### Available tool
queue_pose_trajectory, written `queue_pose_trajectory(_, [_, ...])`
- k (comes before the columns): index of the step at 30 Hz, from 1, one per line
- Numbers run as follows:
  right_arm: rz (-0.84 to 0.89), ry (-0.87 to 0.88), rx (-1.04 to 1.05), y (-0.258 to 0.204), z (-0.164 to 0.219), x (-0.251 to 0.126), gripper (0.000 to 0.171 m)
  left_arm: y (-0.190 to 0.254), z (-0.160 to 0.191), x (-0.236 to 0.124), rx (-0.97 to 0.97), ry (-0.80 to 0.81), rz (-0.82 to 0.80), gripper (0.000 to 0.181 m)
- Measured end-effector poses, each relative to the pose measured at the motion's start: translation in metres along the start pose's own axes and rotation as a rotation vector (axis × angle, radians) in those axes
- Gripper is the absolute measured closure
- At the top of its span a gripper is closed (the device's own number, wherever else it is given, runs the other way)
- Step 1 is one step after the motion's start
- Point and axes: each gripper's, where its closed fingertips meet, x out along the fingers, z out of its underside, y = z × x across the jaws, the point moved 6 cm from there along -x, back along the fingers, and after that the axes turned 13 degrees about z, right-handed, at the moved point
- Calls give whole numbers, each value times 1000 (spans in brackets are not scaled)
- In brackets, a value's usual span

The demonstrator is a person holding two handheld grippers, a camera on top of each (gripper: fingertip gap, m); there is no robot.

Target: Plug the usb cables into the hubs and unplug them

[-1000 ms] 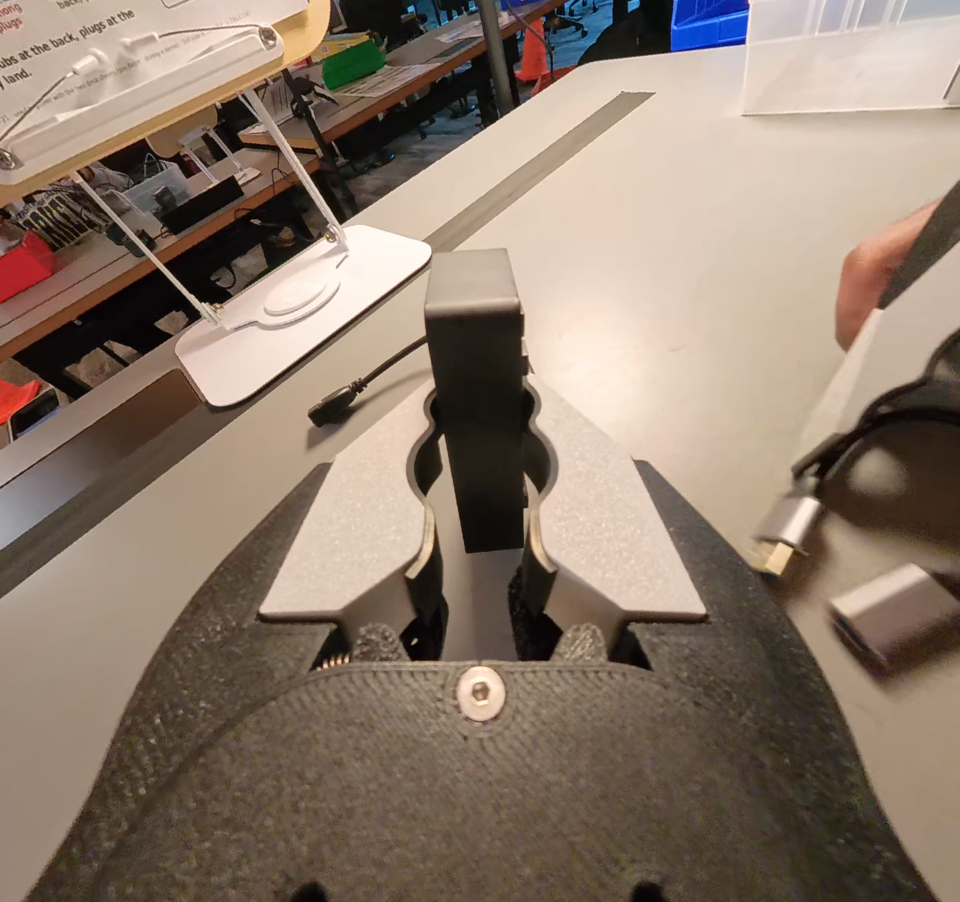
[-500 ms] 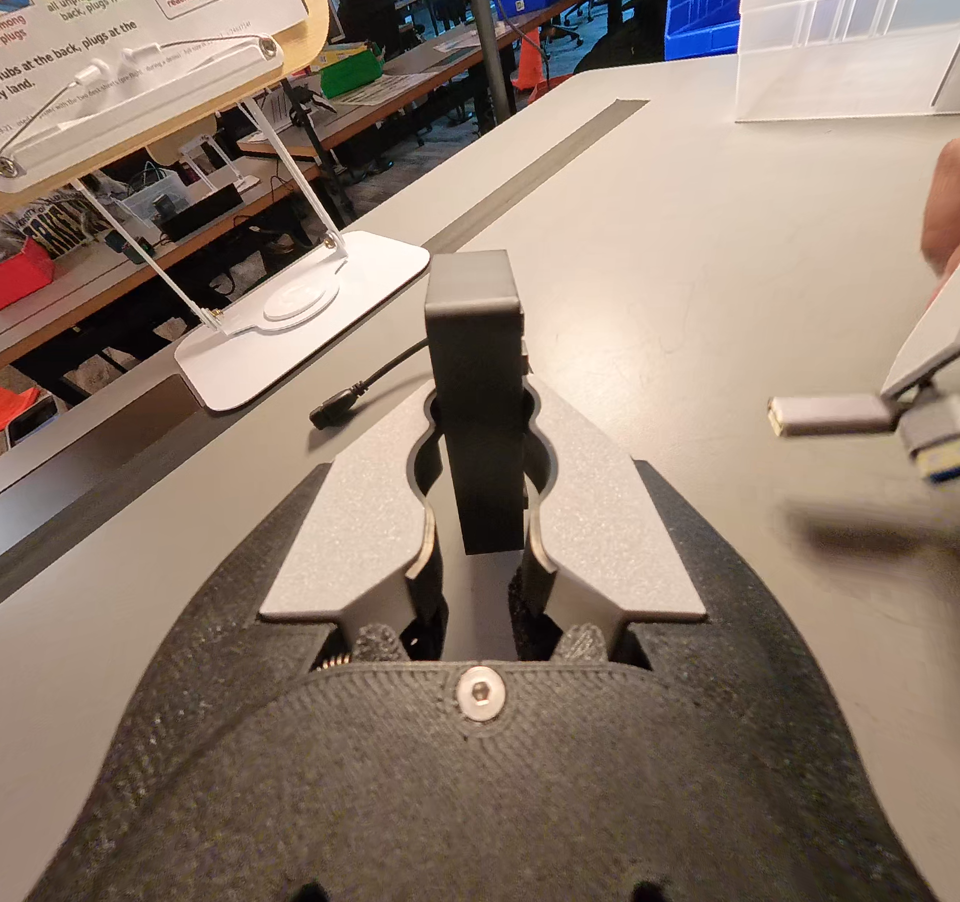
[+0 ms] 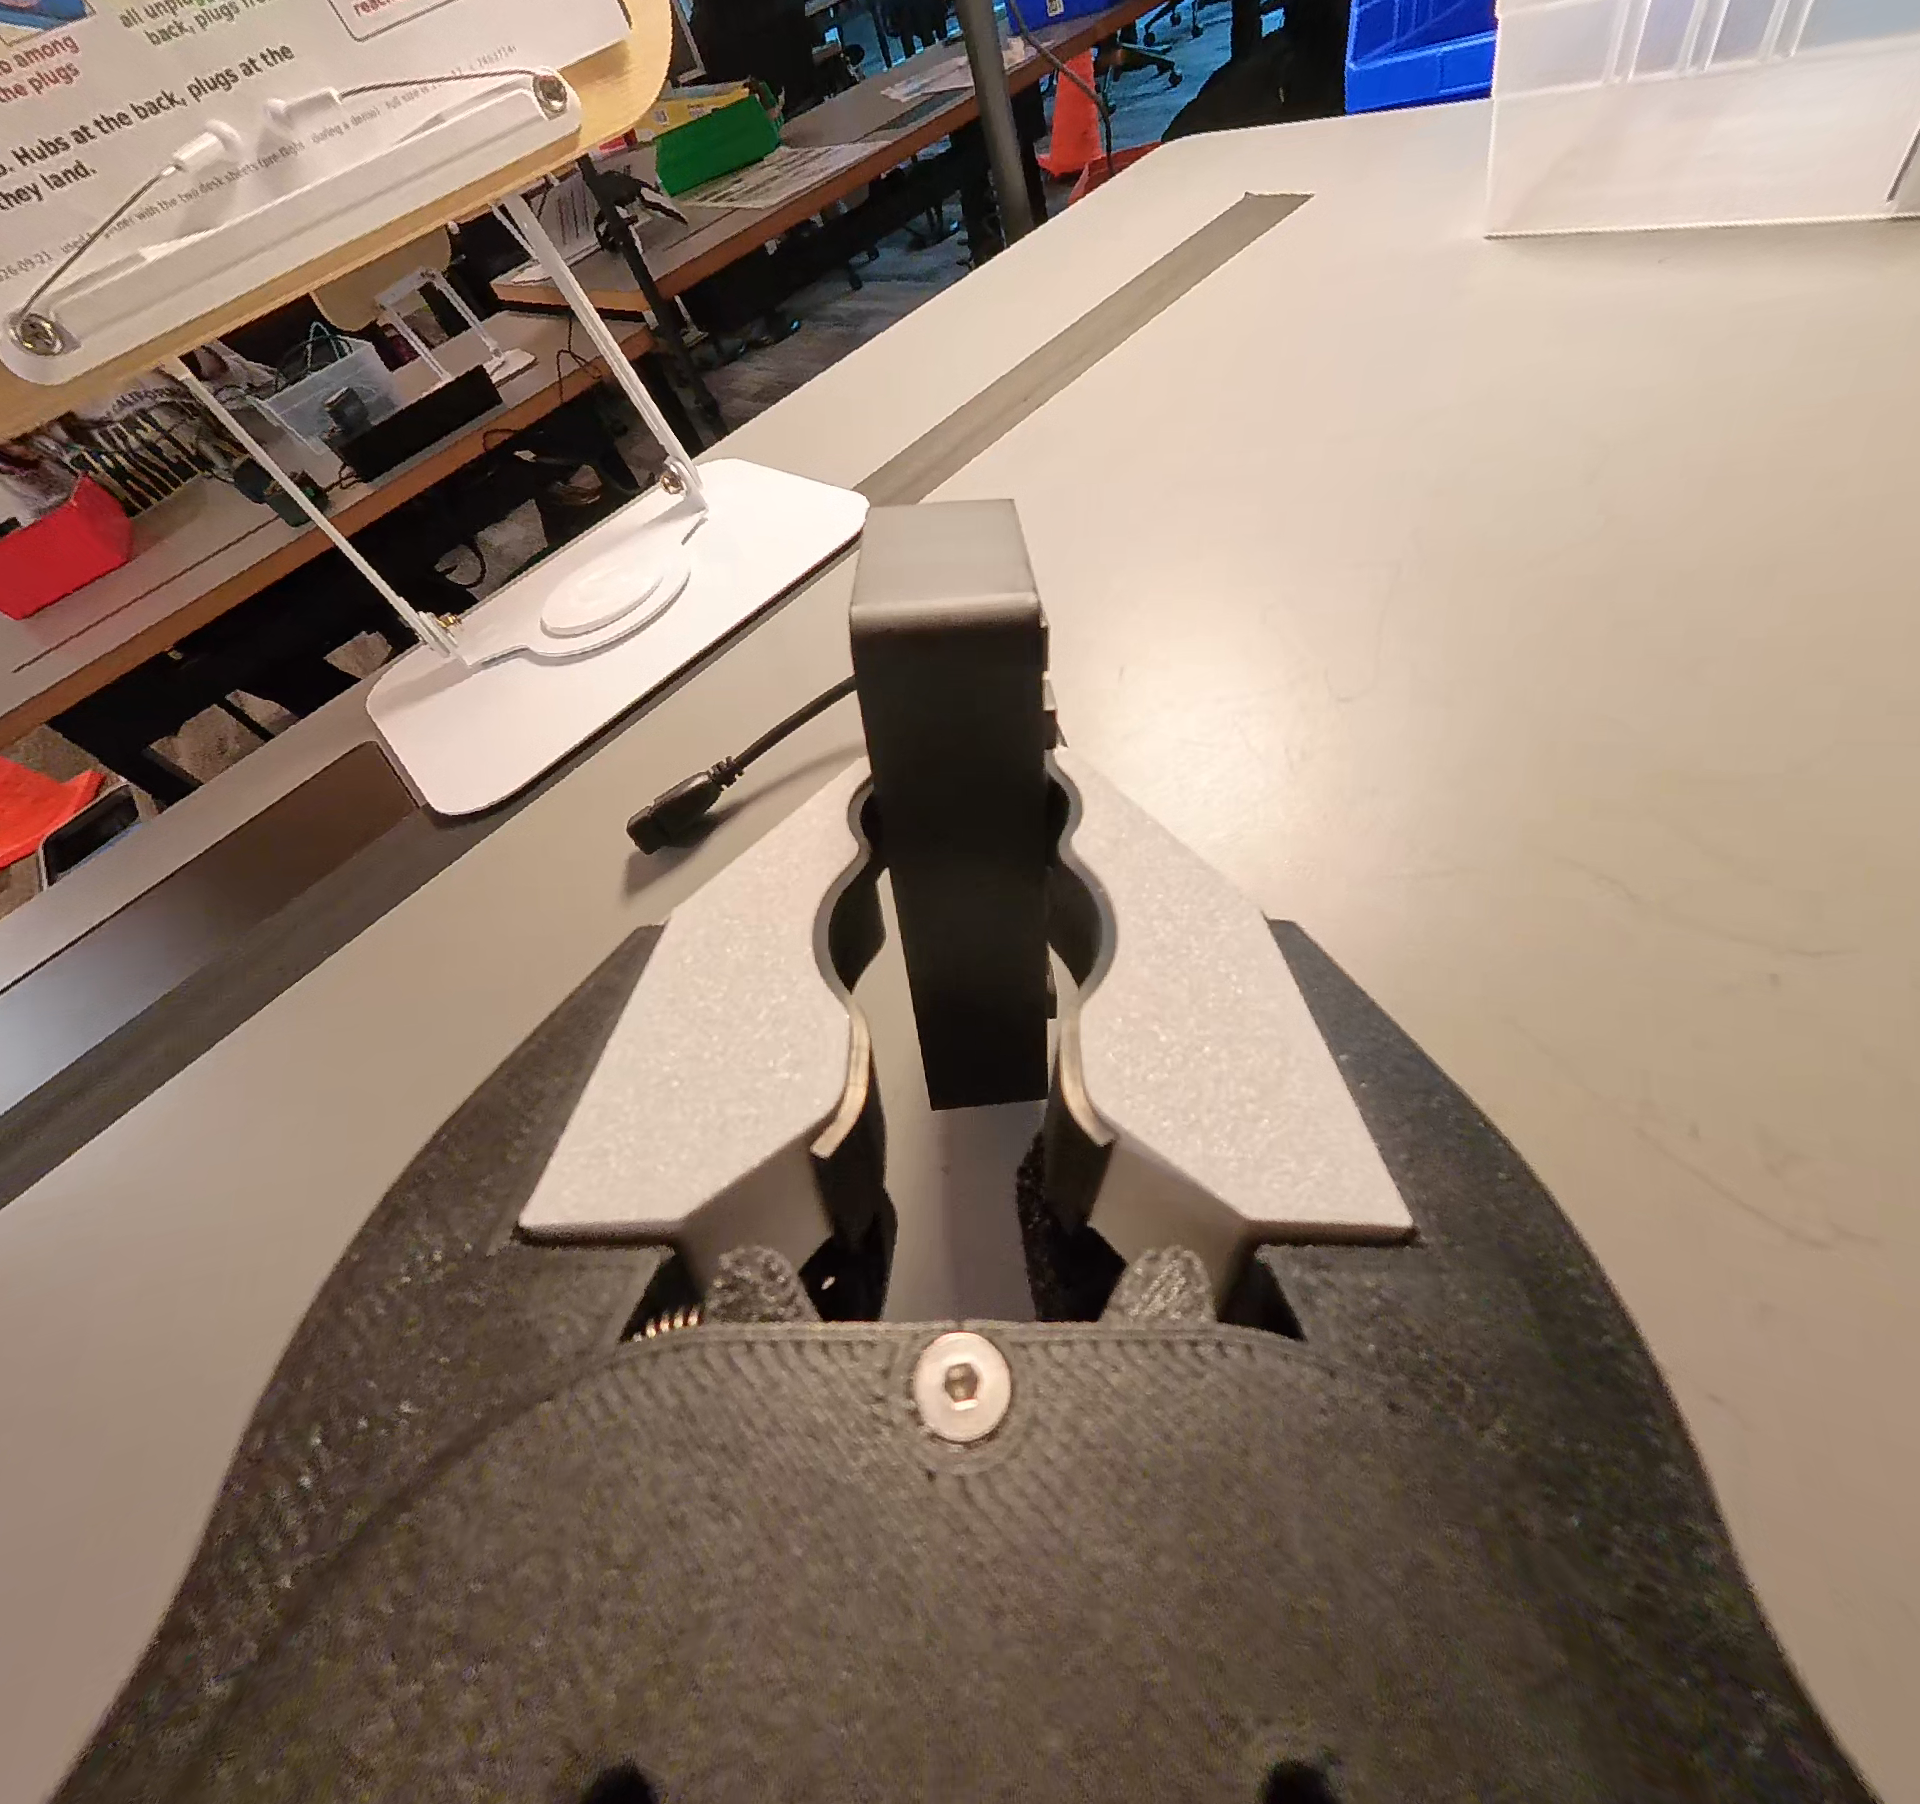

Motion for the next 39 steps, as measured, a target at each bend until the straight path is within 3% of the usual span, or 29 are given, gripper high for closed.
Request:
queue_pose_trajectory(5, [-154, -111, -96, -2, 58, 19, 163, -1, 0, 0, 1, -3, -11, 153])
queue_pose_trajectory(9, [-216, -187, -188, -14, 67, 46, 160, 0, -1, -2, -2, 16, -4, 153])
queue_pose_trajectory(12, [-216, -227, -206, -15, 71, 58, 145, 0, -1, -6, -21, 31, 1, 153])
queue_pose_trajectory(15, [-175, -265, -209, -10, 75, 58, 136, 1, -1, -8, -39, 42, 12, 153])
queue_pose_trajectory(21, [24, -268, -209, 14, 66, 36, 134, -3, -1, -9, -87, 55, 40, 152])
queue_pose_trajectory(25, [118, -197, -247, 13, 34, 20, 134, -5, -2, -10, -120, 75, 53, 152])
queue_pose_trajectory(29, [142, -37, -319, -22, -28, 19, 135, -6, -4, -13, -186, 126, 77, 152])
queue_pose_trajectory(34, [-5, 293, -337, -126, -106, 51, 136, -7, -6, -16, -291, 183, 120, 152])
queue_pose_trajectory(39, [-127, 482, -325, -248, -145, 112, 138, -7, -6, -19, -341, 211, 132, 152])
